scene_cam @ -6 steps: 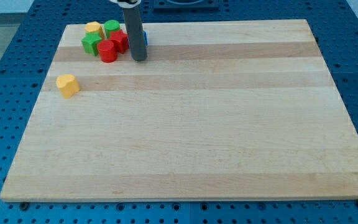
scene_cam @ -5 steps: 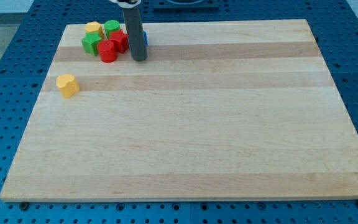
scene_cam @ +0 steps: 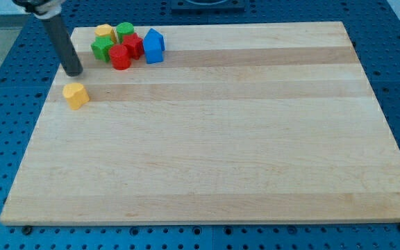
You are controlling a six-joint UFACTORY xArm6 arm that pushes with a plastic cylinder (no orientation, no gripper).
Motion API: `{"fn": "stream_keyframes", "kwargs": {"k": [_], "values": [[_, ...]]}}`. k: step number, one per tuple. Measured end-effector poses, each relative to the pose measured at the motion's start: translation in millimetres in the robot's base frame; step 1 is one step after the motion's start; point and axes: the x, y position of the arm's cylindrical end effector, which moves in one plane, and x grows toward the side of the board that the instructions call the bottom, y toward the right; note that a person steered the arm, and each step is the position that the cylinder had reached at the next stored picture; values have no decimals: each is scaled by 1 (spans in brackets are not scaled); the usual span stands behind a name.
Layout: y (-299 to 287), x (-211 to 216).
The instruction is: Push the green circle to the center
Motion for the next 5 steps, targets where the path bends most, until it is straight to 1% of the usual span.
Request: {"fn": "stream_keyframes", "kwargs": {"k": [1,3,4,5], "values": [[-11,-38],[0,-124],[29,-129],[82,-128]]}}
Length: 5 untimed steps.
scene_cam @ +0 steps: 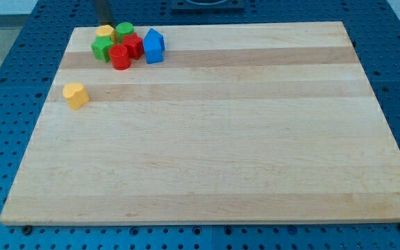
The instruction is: Push the green circle to the center
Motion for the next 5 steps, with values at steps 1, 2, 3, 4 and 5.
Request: {"fn": "stream_keyframes", "kwargs": {"k": [1,2,3,4,5], "values": [[29,0],[45,-1],[45,8],[46,26],[56,43]]}}
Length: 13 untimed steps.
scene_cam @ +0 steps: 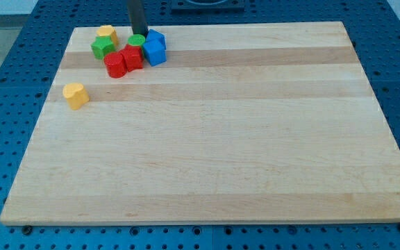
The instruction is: Push the green circle to the center
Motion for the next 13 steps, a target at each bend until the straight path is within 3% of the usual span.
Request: {"fn": "stream_keyframes", "kwargs": {"k": [3,7,10,13], "values": [[3,74],[-22,89],[63,138],[57,177]]}}
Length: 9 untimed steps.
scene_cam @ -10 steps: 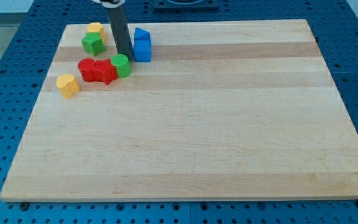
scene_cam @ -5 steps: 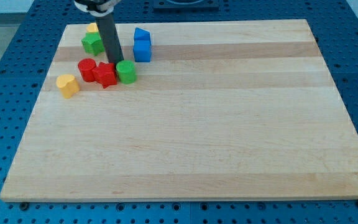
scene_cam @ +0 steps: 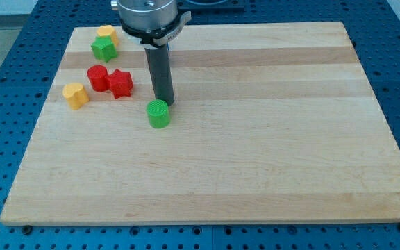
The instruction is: Push the green circle to the center
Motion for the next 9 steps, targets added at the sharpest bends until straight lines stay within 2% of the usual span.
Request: {"fn": "stream_keyframes", "kwargs": {"k": [2,4,5,6,9], "values": [[-15,-7],[-62,4],[-61,40],[-39,54],[7,9]]}}
